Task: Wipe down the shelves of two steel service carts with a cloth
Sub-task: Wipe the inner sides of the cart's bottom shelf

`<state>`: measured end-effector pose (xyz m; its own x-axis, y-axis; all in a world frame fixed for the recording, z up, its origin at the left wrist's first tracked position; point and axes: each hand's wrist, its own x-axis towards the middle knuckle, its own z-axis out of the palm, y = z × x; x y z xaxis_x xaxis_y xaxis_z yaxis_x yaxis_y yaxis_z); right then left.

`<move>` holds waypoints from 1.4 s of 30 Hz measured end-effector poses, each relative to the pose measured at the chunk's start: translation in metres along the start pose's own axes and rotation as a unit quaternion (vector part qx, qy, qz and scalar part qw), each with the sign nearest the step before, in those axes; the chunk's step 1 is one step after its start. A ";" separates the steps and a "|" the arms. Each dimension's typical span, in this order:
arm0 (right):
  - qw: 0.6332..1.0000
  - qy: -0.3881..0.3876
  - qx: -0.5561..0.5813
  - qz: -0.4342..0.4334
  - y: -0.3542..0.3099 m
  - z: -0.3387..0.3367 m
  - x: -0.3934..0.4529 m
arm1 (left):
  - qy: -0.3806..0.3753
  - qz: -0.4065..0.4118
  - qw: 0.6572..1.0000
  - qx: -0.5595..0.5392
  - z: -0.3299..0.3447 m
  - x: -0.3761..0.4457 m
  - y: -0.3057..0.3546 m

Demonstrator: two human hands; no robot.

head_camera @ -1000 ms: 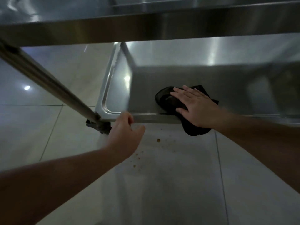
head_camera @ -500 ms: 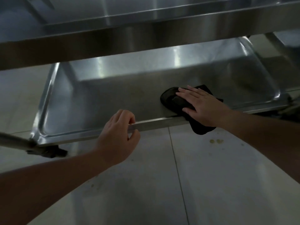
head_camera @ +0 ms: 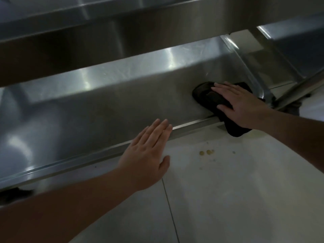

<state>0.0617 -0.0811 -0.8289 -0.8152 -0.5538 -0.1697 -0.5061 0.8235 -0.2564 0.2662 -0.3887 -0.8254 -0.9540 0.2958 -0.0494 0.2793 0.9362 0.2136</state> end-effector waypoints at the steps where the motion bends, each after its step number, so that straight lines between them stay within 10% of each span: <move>1: 1.000 0.006 0.002 0.016 0.008 -0.001 -0.002 | -0.004 0.013 1.000 0.016 0.004 0.006 0.005; 12: 0.966 0.065 -0.014 0.248 -0.011 0.004 0.009 | -0.009 0.001 0.996 0.088 0.029 0.029 0.008; 19: 0.994 0.040 0.015 -0.097 -0.055 0.013 0.031 | 0.002 0.009 0.994 0.105 0.033 0.029 0.007; 27: 0.923 0.202 0.023 0.326 0.041 -0.031 0.101 | 0.001 0.005 0.993 0.116 0.031 0.030 0.009; 33: 0.993 0.108 0.005 0.046 -0.070 -0.008 0.120 | -0.010 0.003 0.992 0.125 0.029 0.030 0.009; 38: 0.980 0.058 0.017 -0.188 -0.092 0.016 0.085 | -0.015 -0.002 0.991 0.131 0.030 0.030 0.009; 42: 0.988 0.144 0.039 0.043 -0.032 -0.011 0.113 | -0.010 0.002 0.993 0.116 0.027 0.031 0.010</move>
<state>-0.0177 -0.1685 -0.8297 -0.9064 -0.4145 0.0817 -0.4173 0.8479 -0.3271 0.2427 -0.3652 -0.8516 -0.9510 0.3014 -0.0685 0.3032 0.9528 -0.0170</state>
